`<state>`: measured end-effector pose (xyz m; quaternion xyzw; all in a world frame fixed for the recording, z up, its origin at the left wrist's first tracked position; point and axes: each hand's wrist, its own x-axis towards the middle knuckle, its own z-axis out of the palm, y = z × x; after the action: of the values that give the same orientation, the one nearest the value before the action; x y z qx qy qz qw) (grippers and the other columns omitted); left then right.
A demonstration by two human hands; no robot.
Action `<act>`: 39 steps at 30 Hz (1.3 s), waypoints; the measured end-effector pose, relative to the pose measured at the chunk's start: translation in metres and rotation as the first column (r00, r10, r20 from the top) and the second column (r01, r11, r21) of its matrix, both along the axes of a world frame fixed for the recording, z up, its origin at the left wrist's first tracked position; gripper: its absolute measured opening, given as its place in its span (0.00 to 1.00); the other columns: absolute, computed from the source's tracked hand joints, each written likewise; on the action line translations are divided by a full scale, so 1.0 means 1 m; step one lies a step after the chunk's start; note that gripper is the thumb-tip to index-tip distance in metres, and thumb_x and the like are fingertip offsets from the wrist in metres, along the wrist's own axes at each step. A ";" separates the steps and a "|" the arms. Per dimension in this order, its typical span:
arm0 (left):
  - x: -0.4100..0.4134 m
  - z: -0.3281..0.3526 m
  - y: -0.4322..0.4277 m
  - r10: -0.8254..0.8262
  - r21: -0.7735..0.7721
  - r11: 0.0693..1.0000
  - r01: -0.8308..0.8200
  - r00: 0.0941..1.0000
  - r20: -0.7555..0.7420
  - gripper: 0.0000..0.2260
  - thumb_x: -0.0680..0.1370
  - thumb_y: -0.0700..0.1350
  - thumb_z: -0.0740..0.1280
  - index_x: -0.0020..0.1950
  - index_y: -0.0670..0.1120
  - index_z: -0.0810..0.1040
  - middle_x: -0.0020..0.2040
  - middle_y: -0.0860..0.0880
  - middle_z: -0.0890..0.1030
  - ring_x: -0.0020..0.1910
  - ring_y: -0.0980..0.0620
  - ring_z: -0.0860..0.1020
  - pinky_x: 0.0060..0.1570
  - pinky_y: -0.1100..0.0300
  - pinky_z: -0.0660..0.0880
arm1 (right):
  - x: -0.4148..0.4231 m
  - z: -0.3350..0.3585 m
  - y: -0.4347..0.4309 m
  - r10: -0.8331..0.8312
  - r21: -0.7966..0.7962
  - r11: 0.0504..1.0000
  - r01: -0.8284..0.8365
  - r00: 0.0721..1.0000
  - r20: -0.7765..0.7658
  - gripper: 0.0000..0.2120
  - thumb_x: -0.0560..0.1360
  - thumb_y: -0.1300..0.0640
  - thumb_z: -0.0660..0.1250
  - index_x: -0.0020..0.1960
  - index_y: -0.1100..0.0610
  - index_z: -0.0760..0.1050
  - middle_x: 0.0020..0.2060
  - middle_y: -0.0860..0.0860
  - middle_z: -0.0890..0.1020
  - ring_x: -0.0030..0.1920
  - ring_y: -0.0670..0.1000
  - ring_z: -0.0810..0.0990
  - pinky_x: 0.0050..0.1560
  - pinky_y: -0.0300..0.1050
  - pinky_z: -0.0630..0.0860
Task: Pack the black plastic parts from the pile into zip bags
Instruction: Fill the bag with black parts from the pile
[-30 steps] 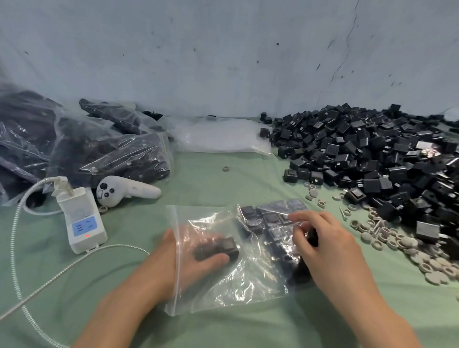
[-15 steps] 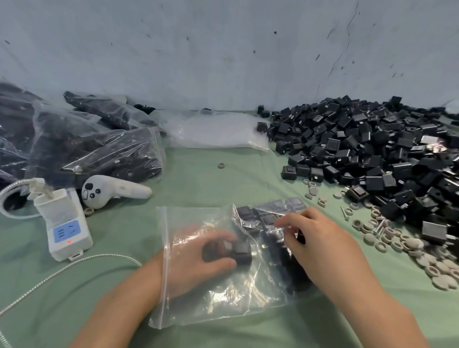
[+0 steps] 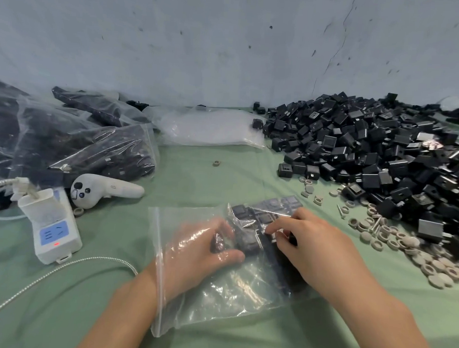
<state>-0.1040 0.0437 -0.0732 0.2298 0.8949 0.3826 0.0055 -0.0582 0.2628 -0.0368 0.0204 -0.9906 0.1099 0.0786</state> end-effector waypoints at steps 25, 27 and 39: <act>0.033 0.041 -0.051 0.573 0.456 0.679 -0.575 0.804 0.161 0.06 0.80 0.45 0.66 0.48 0.48 0.83 0.38 0.51 0.84 0.40 0.50 0.82 0.42 0.55 0.77 | 0.032 0.009 -0.005 -0.001 -0.493 0.869 -0.026 0.998 -0.055 0.23 0.74 0.48 0.60 0.68 0.37 0.60 0.53 0.39 0.65 0.43 0.40 0.75 0.44 0.45 0.74; 0.042 0.046 -0.054 0.697 0.501 0.588 -0.635 0.712 0.085 0.08 0.81 0.48 0.63 0.47 0.50 0.81 0.36 0.54 0.80 0.36 0.50 0.76 0.41 0.51 0.73 | 0.033 0.010 -0.007 -0.012 -0.509 0.859 -0.049 0.993 -0.117 0.26 0.76 0.48 0.62 0.71 0.38 0.59 0.56 0.40 0.67 0.47 0.38 0.75 0.45 0.42 0.71; 0.106 0.062 0.008 0.135 0.524 0.839 -0.143 0.989 0.054 0.11 0.78 0.50 0.69 0.55 0.67 0.76 0.53 0.63 0.81 0.45 0.59 0.81 0.42 0.66 0.77 | 0.057 0.016 -0.062 0.198 -0.270 0.895 -0.356 0.857 -0.476 0.27 0.73 0.39 0.65 0.69 0.49 0.74 0.54 0.42 0.82 0.53 0.42 0.74 0.44 0.46 0.80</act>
<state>0.0024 0.0516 -0.0117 0.1542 0.7700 0.6142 -0.0788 -0.0012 0.2013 -0.0211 0.1747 -0.8984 0.2862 0.2837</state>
